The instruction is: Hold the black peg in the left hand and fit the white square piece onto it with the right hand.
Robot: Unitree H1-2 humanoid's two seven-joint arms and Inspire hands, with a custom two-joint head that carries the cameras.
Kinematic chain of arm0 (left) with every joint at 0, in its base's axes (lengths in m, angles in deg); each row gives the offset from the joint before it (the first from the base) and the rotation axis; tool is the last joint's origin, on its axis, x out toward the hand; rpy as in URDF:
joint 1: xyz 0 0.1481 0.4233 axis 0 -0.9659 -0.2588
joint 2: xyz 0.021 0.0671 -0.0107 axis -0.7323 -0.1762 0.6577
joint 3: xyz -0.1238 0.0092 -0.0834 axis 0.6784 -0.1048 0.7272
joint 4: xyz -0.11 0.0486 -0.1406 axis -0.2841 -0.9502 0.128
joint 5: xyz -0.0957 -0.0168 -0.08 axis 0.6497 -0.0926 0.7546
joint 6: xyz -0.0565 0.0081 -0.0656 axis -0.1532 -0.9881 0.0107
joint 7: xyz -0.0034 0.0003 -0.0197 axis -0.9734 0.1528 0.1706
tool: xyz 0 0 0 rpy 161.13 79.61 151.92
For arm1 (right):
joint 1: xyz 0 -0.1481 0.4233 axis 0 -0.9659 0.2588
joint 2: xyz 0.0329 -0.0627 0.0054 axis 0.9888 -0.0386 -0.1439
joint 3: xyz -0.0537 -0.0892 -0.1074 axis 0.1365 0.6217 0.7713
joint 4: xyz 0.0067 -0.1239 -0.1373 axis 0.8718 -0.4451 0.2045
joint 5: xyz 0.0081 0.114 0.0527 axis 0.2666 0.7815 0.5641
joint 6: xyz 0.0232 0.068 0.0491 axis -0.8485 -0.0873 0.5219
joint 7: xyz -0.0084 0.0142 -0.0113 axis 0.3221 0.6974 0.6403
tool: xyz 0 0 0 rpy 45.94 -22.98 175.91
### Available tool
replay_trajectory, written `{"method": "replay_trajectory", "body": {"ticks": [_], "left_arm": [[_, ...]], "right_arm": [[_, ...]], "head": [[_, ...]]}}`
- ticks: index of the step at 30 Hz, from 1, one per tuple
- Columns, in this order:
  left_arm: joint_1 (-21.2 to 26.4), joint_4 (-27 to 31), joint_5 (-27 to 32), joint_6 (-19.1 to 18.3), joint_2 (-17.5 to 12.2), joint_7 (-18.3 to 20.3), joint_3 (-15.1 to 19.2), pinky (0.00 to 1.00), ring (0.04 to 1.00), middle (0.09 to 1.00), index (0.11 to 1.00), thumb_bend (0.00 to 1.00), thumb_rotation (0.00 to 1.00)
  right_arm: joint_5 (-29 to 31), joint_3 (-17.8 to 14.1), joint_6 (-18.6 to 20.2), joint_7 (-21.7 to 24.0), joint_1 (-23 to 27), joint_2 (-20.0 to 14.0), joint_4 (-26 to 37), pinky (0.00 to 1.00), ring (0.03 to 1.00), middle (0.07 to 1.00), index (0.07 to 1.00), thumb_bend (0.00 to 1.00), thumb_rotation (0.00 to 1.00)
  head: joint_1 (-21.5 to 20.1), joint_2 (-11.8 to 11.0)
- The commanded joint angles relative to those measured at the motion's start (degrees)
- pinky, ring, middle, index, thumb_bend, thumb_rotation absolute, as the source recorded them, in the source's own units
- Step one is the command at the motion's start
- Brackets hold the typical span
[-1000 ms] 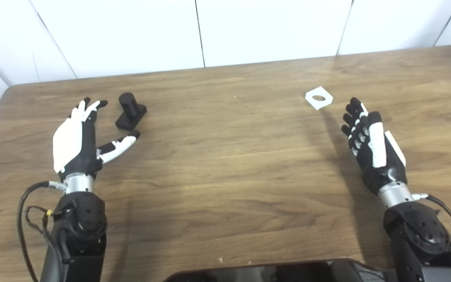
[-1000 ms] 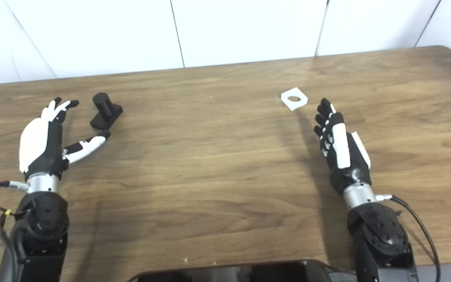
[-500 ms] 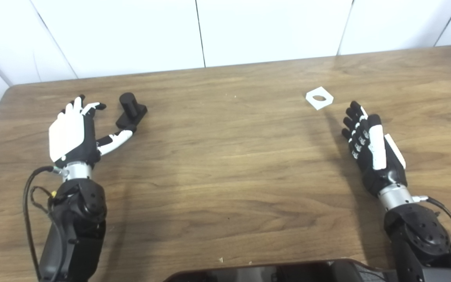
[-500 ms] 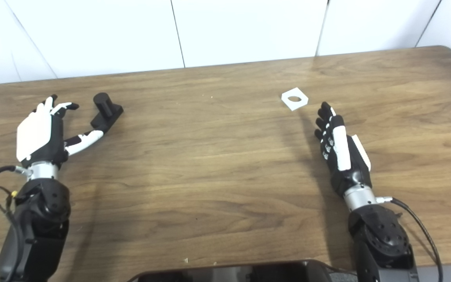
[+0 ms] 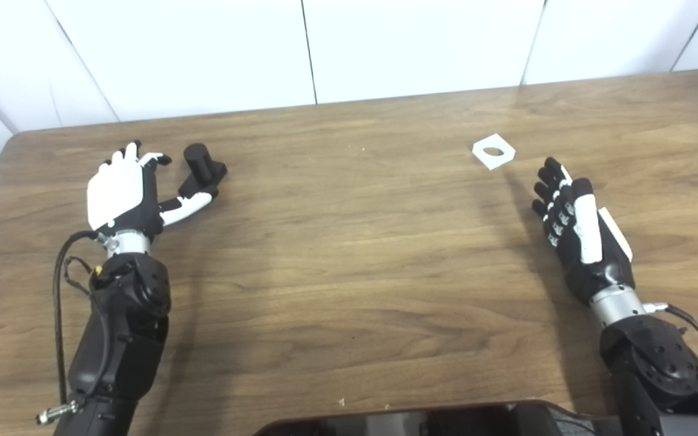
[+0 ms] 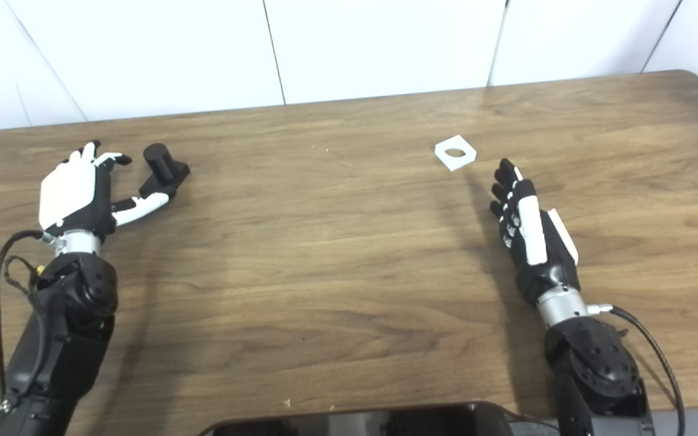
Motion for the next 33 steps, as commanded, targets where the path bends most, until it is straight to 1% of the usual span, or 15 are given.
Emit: {"method": "replay_trajectory", "body": {"ticks": [1, 4, 10, 13, 16, 21, 24, 33], "left_arm": [[3.70, -0.08, -0.73, -0.09, -1.49, -1.51, 0.00, 1.00, 1.000, 1.000, 0.773, 0.84, 0.67], [4.45, -1.03, -1.10, -0.34, -1.32, -1.67, -0.38, 1.00, 1.000, 1.000, 0.773, 0.84, 0.67], [6.13, -3.39, -2.23, -0.96, -0.76, -0.39, -0.92, 1.00, 1.000, 1.000, 0.779, 0.81, 0.65], [6.72, -4.53, -2.15, -0.93, -0.64, -1.04, -1.30, 1.00, 1.000, 1.000, 0.771, 0.80, 0.63], [7.23, -5.67, -2.00, -0.89, -0.68, -2.12, -1.76, 1.00, 1.000, 1.000, 0.764, 0.81, 0.64], [7.88, -7.18, -2.51, -0.91, -0.66, -2.34, -2.08, 1.00, 1.000, 0.999, 0.761, 0.83, 0.66], [8.23, -8.16, -2.46, -0.92, -0.86, -2.82, -2.71, 1.00, 1.000, 0.996, 0.765, 0.82, 0.65], [8.87, -9.98, -3.20, -0.94, -1.14, -2.00, -4.03, 1.00, 1.000, 0.993, 0.769, 0.83, 0.63]], "right_arm": [[0.58, -0.37, -2.39, 0.46, 0.96, -0.23, 1.39, 1.00, 1.000, 1.000, 1.000, 0.64, 1.00], [0.49, -0.42, -2.14, 0.26, 0.87, -0.17, 1.77, 1.00, 1.000, 1.000, 1.000, 0.64, 1.00], [0.82, -0.60, -2.56, 0.56, 0.66, -0.39, 1.69, 1.00, 1.000, 1.000, 1.000, 0.63, 1.00], [0.86, -0.67, -2.54, 0.67, 0.44, -0.60, 1.66, 1.00, 1.000, 1.000, 1.000, 0.63, 1.00], [0.76, -0.68, -2.56, 0.65, 0.19, -0.78, 1.72, 1.00, 1.000, 1.000, 1.000, 0.64, 1.00], [0.70, -0.77, -2.96, 0.47, -0.03, -0.76, 1.52, 1.00, 1.000, 1.000, 1.000, 0.63, 1.00], [1.08, -0.85, -2.75, 0.63, -0.16, -0.79, 1.76, 1.00, 1.000, 1.000, 1.000, 0.63, 1.00], [0.70, -0.91, -2.26, 0.30, -0.55, -1.11, 2.01, 1.00, 1.000, 1.000, 1.000, 0.63, 1.00]], "head": [[0.08, -0.01], [0.14, -0.07], [0.12, -0.15], [0.30, -0.27], [0.48, -0.33], [0.50, -0.35], [0.46, -0.29], [0.84, -0.22]]}}
